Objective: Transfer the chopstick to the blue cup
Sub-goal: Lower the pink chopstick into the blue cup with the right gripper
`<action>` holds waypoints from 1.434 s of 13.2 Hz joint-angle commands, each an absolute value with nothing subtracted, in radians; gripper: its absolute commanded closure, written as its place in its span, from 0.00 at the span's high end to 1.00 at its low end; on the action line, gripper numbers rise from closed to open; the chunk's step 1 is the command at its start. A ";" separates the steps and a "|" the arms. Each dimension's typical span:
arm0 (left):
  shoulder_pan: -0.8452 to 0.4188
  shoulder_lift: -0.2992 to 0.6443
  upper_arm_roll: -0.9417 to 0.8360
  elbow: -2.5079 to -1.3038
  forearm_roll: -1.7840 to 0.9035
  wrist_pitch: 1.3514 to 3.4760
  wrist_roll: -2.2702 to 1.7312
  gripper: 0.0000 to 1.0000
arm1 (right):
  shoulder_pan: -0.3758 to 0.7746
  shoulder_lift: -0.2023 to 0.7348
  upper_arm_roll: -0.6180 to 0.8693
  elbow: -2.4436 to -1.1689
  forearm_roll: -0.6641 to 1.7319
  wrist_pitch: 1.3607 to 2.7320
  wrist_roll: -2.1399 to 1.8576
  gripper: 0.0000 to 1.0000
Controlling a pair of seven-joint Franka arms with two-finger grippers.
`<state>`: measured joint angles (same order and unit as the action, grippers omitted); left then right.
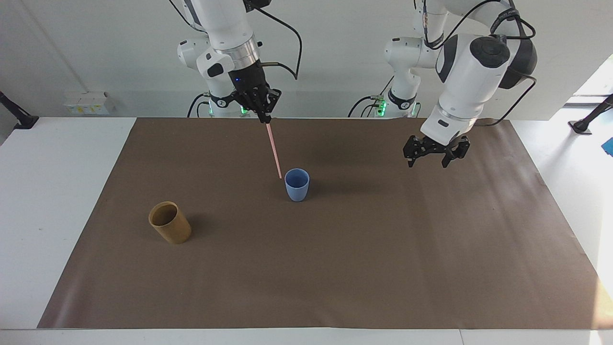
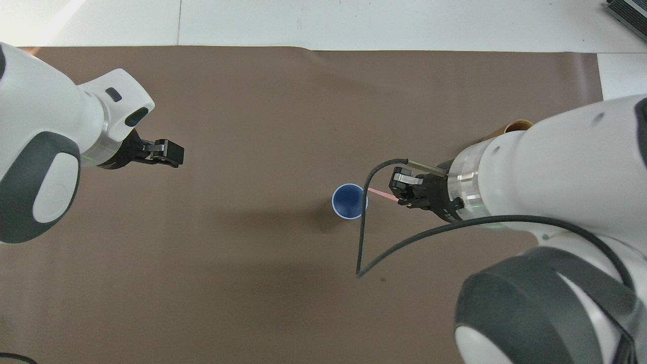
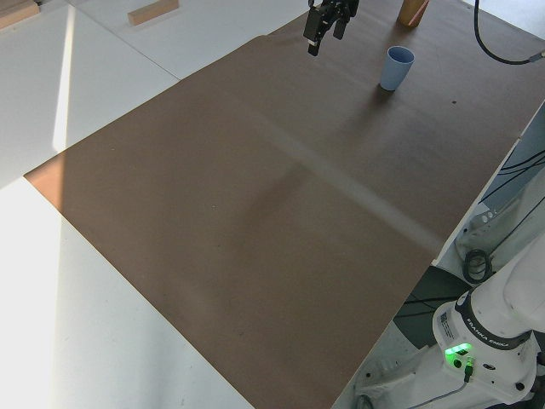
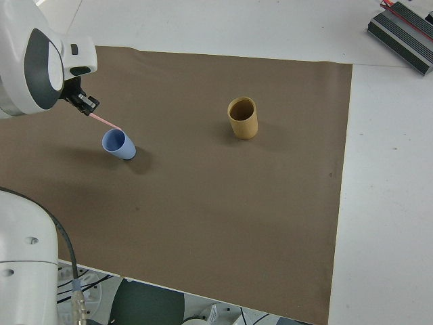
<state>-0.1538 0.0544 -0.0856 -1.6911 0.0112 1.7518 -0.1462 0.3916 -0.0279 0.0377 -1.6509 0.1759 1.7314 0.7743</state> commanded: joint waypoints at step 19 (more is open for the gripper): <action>0.046 -0.094 -0.095 -1.583 -0.057 1.466 0.112 1.00 | 0.338 0.028 0.029 -1.813 0.229 1.942 0.580 1.00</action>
